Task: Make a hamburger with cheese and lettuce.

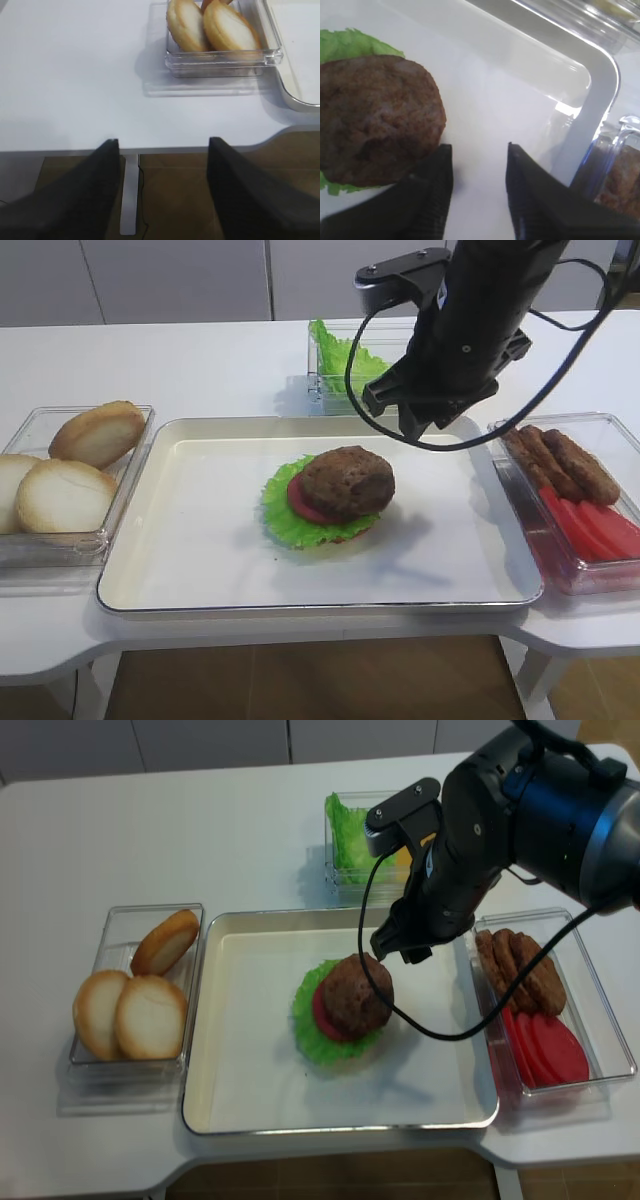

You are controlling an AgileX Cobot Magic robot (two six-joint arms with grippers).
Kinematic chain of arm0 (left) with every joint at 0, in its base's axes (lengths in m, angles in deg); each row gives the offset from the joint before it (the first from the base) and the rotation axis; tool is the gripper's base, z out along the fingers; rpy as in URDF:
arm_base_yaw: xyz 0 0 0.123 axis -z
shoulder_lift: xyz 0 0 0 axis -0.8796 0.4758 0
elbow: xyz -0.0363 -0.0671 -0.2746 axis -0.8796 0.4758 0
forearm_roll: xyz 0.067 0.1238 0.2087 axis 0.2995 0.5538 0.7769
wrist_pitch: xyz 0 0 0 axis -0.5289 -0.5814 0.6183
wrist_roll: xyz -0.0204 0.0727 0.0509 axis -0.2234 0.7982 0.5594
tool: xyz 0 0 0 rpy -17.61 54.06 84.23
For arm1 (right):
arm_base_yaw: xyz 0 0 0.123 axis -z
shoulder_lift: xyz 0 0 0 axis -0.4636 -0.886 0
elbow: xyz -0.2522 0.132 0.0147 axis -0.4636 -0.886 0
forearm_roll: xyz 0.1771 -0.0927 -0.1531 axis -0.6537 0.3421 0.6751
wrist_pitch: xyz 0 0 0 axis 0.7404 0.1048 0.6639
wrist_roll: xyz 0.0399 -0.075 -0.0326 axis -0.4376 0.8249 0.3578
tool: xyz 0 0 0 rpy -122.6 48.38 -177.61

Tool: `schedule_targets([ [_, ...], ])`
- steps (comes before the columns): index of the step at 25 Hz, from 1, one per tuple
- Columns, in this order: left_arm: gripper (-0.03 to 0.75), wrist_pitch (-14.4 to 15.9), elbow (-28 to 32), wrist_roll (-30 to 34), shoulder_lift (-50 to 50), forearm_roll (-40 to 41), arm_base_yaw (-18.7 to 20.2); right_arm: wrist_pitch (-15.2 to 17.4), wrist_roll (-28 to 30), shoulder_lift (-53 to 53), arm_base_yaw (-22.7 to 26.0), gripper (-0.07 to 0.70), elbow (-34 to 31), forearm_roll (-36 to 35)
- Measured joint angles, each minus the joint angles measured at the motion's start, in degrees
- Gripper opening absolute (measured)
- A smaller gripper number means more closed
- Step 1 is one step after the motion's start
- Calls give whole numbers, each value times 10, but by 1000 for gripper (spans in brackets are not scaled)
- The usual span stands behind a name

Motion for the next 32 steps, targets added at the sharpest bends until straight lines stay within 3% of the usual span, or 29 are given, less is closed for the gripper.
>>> schedule_targets([
  [6, 416, 0, 0, 0, 0, 0, 0, -5, 1, -27, 2, 253, 0, -1],
  [14, 416, 0, 0, 0, 0, 0, 0, -26, 1, -52, 2, 251, 0, -11],
  [32, 416, 0, 0, 0, 0, 0, 0, -41, 4, -78, 2, 249, 1, -33],
])
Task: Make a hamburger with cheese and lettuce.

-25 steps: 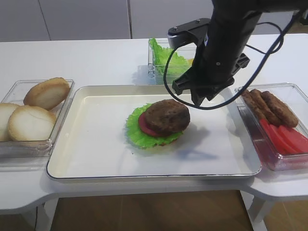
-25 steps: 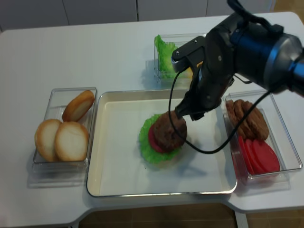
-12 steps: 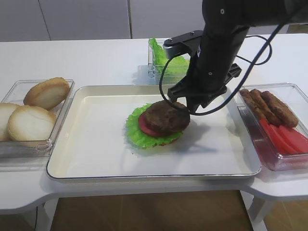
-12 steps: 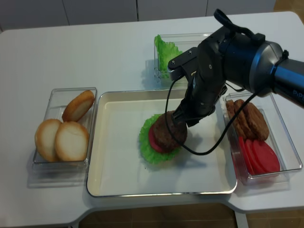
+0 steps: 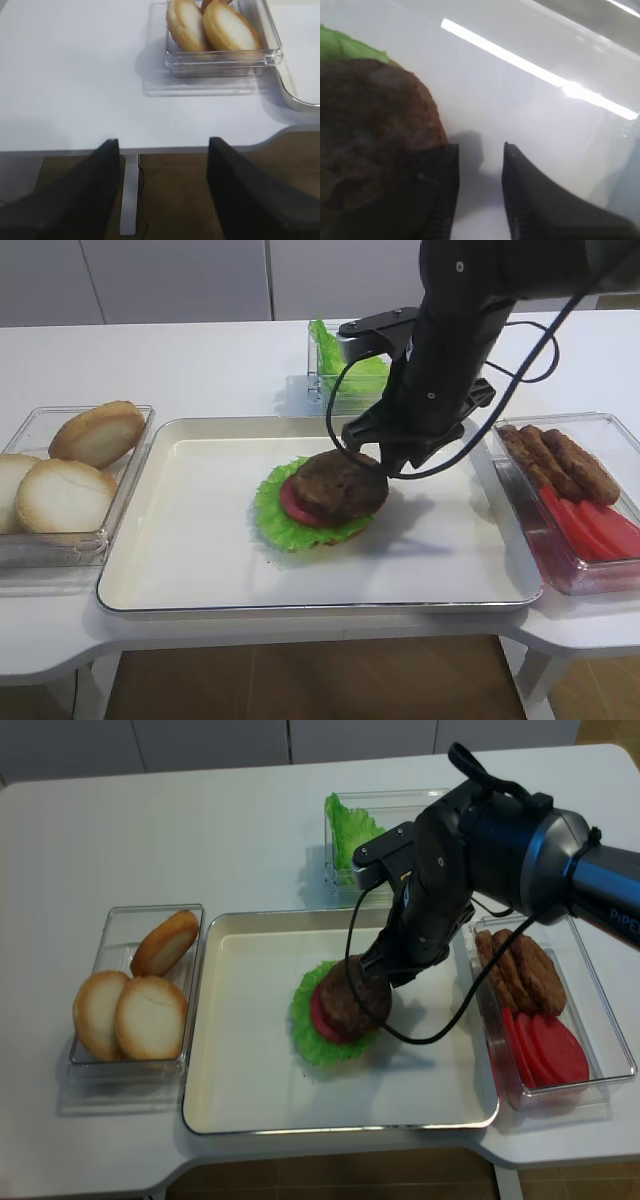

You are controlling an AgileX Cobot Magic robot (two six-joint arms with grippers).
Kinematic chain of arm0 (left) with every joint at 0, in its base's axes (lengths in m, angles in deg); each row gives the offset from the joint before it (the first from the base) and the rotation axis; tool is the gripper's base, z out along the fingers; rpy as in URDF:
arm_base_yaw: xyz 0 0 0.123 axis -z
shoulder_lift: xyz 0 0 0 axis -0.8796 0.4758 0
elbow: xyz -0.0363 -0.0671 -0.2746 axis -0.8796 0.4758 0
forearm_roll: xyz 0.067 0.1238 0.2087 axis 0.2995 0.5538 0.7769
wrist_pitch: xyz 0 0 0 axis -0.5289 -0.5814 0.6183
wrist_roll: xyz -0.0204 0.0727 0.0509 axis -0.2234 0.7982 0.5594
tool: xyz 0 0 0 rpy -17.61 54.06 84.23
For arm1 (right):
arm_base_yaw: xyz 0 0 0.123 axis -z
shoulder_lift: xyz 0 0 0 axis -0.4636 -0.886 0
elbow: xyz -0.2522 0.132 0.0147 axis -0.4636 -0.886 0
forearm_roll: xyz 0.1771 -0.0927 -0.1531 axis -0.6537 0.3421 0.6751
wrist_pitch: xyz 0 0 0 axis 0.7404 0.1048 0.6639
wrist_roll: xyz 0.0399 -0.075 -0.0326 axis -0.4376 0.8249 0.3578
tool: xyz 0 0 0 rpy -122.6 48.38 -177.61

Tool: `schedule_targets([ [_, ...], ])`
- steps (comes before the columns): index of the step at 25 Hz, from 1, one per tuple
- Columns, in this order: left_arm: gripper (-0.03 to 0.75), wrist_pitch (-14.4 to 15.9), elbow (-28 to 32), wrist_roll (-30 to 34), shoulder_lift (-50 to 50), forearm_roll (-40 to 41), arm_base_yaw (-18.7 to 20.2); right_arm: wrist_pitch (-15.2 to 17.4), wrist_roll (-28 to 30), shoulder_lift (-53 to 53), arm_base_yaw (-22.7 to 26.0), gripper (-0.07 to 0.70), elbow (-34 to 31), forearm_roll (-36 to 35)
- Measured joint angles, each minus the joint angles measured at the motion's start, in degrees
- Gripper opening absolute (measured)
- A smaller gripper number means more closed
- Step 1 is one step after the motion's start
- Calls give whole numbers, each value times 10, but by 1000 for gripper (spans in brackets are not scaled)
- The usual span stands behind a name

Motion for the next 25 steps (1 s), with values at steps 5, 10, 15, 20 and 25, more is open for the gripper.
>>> schedule_targets([
  [5, 416, 0, 0, 0, 0, 0, 0, -1, 8, -2, 0, 249, 0, -33],
  [10, 416, 0, 0, 0, 0, 0, 0, 2, 9, -3, 0, 249, 0, -16],
  [15, 416, 0, 0, 0, 0, 0, 0, 6, 0, -3, 0, 249, 0, -14],
  [20, 416, 0, 0, 0, 0, 0, 0, 24, 5, 33, 0, 249, 0, -13],
  [25, 416, 0, 0, 0, 0, 0, 0, 48, 18, 83, 9, 249, 0, -15],
])
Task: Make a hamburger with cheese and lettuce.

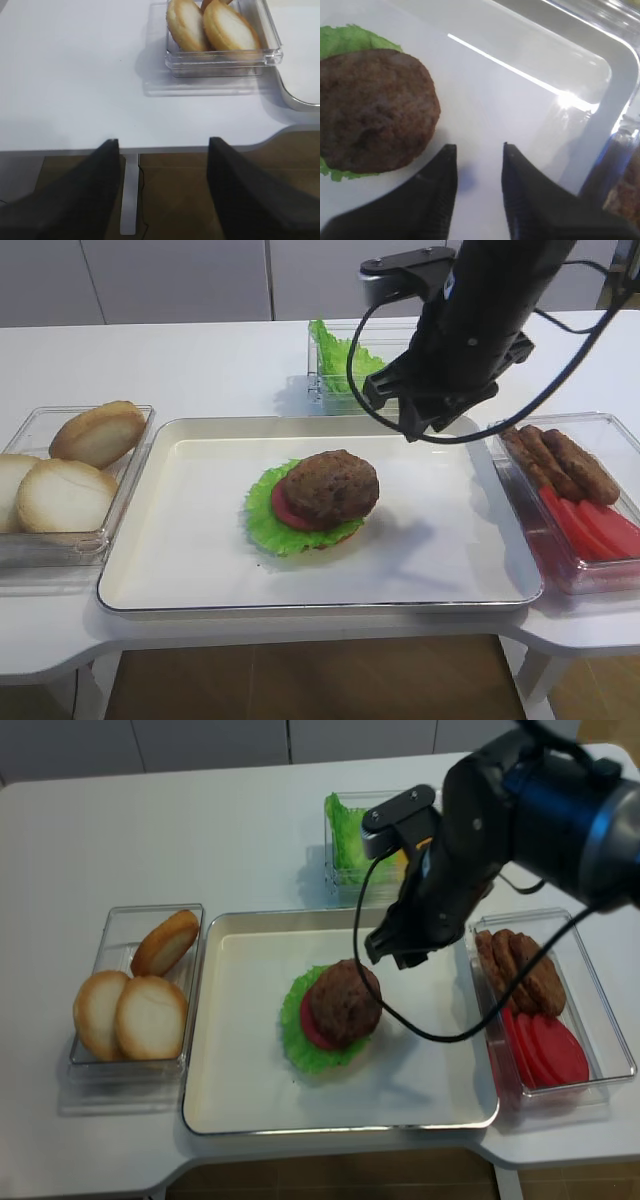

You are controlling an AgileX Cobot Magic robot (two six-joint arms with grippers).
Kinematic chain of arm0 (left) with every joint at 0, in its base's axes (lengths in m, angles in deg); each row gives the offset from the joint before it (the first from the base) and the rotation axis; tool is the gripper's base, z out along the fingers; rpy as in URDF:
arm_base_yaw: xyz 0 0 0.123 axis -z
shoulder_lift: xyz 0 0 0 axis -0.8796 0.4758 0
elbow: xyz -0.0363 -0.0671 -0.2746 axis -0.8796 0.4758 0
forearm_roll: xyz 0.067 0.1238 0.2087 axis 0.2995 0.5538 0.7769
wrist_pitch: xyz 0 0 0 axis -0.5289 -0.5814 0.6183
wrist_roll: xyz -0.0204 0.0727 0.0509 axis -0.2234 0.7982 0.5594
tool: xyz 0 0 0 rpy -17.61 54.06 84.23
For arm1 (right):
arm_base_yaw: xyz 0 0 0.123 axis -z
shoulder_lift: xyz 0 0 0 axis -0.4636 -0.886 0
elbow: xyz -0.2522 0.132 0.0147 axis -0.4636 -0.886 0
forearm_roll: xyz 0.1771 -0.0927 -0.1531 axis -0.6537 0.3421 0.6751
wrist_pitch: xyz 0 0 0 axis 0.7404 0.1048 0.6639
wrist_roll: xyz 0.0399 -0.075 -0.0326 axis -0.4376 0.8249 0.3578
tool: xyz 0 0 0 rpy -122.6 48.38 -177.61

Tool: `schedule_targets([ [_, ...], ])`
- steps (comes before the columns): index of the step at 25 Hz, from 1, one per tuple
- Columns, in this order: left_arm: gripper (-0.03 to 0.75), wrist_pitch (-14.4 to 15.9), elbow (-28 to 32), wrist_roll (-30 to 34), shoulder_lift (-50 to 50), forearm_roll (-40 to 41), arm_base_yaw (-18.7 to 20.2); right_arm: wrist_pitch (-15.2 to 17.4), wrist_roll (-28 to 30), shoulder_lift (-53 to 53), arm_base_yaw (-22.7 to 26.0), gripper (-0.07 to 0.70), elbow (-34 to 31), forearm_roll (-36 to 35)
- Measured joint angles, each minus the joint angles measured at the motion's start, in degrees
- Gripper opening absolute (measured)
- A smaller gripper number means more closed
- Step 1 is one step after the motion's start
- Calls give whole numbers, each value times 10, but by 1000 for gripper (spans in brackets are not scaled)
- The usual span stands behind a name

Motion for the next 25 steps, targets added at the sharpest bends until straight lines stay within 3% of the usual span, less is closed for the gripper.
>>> schedule_targets([
  [12, 416, 0, 0, 0, 0, 0, 0, 75, 18, 66, 122, 249, -1, -19],
  [19, 416, 0, 0, 0, 0, 0, 0, 76, 27, 152, 180, 249, -80, -25],
  [25, 415, 0, 0, 0, 0, 0, 0, 77, 25, 266, 185, 249, -149, -30],
])
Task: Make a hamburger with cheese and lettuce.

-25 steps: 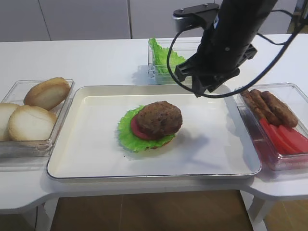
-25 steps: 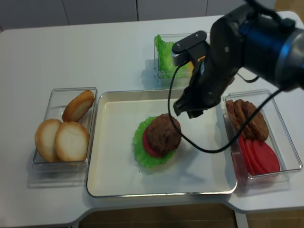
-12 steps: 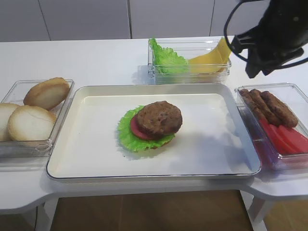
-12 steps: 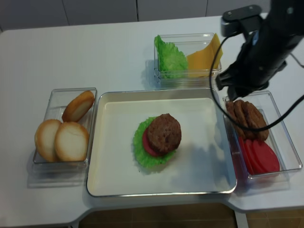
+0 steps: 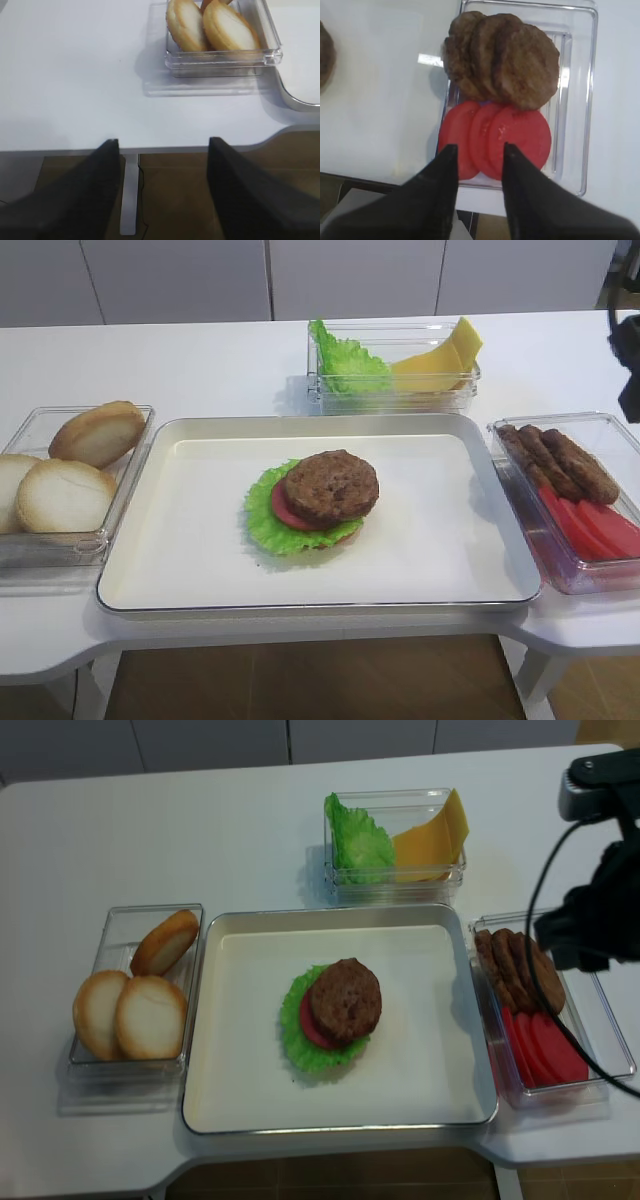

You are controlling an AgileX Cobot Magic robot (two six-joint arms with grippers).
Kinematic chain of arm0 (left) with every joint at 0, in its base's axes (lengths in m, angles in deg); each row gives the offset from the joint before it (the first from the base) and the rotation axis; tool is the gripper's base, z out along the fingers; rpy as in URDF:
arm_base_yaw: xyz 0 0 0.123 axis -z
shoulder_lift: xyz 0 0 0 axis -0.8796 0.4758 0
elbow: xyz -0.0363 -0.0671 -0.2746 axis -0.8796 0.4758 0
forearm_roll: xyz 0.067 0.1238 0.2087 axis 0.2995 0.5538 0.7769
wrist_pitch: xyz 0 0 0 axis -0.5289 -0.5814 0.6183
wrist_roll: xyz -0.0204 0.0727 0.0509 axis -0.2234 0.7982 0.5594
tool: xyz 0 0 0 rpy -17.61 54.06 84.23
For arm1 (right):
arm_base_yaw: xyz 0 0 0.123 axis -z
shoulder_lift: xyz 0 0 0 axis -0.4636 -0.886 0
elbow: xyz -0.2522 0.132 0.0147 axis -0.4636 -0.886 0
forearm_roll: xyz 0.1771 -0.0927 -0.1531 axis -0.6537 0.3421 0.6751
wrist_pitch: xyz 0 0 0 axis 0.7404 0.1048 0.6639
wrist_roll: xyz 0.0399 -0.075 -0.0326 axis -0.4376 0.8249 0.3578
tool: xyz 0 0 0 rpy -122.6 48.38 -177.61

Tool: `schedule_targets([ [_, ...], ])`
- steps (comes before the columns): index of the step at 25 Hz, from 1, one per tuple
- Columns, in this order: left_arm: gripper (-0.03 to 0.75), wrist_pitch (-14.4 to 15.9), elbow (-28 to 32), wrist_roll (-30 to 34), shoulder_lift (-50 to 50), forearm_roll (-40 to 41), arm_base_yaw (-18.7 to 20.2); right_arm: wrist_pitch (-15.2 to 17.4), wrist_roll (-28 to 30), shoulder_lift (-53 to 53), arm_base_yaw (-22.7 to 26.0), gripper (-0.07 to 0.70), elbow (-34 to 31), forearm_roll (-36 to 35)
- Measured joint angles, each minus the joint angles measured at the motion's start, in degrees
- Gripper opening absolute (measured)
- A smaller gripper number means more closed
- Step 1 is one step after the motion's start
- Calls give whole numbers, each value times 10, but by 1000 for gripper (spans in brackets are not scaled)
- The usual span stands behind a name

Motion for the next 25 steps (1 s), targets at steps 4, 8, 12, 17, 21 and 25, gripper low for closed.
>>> schedule_targets([
  [4, 416, 0, 0, 0, 0, 0, 0, 10, -8, 85, 0, 249, -41, -5],
  [8, 416, 0, 0, 0, 0, 0, 0, 17, -21, 163, 0, 249, -78, 1],
  [12, 416, 0, 0, 0, 0, 0, 0, 37, -28, 245, 0, 249, -121, 8],
  [17, 416, 0, 0, 0, 0, 0, 0, 76, -29, 351, 0, 249, -171, 11],
  [21, 416, 0, 0, 0, 0, 0, 0, 95, -30, 444, 0, 249, -200, 11],
  [25, 416, 0, 0, 0, 0, 0, 0, 98, -30, 533, 0, 249, -219, 11],
])
